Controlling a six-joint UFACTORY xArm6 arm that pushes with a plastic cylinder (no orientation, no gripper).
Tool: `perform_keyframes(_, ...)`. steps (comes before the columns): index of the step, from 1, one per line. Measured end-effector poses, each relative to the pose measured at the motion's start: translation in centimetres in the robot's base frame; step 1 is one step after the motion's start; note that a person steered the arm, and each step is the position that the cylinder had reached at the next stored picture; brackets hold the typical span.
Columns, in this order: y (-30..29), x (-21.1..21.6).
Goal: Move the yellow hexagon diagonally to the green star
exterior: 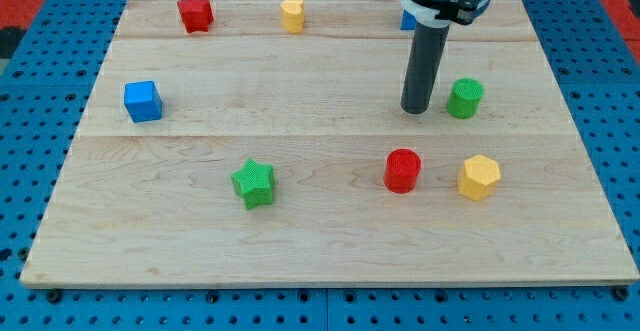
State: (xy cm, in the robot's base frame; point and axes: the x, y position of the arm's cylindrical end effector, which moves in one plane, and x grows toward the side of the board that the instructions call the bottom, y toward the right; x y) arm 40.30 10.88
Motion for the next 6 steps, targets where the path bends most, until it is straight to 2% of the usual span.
perform_keyframes(2,0.9,2.5)
perform_keyframes(4,5.8,3.3)
perform_keyframes(5,8.5,5.3)
perform_keyframes(6,7.3,8.3)
